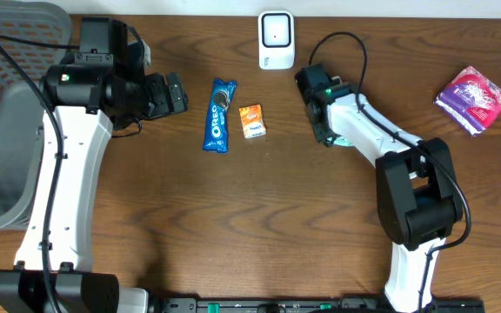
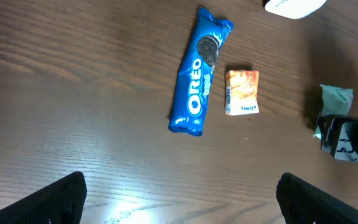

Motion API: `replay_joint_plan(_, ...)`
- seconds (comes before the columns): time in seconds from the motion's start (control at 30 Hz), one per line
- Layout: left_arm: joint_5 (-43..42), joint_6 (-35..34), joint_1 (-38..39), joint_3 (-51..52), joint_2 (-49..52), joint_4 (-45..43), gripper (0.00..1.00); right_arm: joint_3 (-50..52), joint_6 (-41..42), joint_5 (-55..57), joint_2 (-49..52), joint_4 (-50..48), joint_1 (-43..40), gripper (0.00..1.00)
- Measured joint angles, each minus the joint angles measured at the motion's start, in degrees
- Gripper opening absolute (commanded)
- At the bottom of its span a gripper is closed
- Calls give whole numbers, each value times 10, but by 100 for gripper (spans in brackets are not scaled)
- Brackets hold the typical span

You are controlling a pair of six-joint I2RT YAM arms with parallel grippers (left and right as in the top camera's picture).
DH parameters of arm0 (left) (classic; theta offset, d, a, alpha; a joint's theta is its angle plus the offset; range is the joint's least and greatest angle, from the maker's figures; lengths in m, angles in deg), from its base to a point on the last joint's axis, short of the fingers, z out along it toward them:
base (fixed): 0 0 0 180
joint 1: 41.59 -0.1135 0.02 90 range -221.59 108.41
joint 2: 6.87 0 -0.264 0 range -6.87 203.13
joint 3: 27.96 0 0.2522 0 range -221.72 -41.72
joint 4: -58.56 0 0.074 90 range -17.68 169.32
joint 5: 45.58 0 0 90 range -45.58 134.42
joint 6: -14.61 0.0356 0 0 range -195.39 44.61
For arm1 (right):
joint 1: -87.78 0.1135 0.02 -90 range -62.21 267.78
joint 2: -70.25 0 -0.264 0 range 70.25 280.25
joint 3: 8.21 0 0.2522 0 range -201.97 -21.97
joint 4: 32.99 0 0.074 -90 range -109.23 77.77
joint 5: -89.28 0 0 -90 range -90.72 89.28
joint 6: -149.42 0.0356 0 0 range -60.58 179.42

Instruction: Scan the item barcode

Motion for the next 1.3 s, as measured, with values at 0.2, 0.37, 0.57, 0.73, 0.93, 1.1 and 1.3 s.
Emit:
replay_joint_plan(0.2, 0, 0, 0, 0, 0, 0, 98, 20, 0, 8, 0, -35, -2, 68)
replay_joint_plan(0.37, 0, 0, 0, 0, 0, 0, 98, 55, 3, 28, 2, -74, -4, 66)
replay_joint_plan(0.57, 0, 0, 0, 0, 0, 0, 98, 70, 15, 15, -2, -88, -11, 26)
replay_joint_plan(0.73, 0, 0, 0, 0, 0, 0, 98, 64, 19, -31, -5, -82, -24, 1)
replay_joint_plan(0.93, 0, 0, 0, 0, 0, 0, 98, 24, 21, -142, -4, -43, -54, 1)
replay_joint_plan(1.1, 0, 0, 0, 0, 0, 0, 98, -21, 21, -379, 3, -40, -91, 1)
replay_joint_plan(1.3, 0, 0, 0, 0, 0, 0, 98, -24, 23, -720, 21, -63, -137, 1)
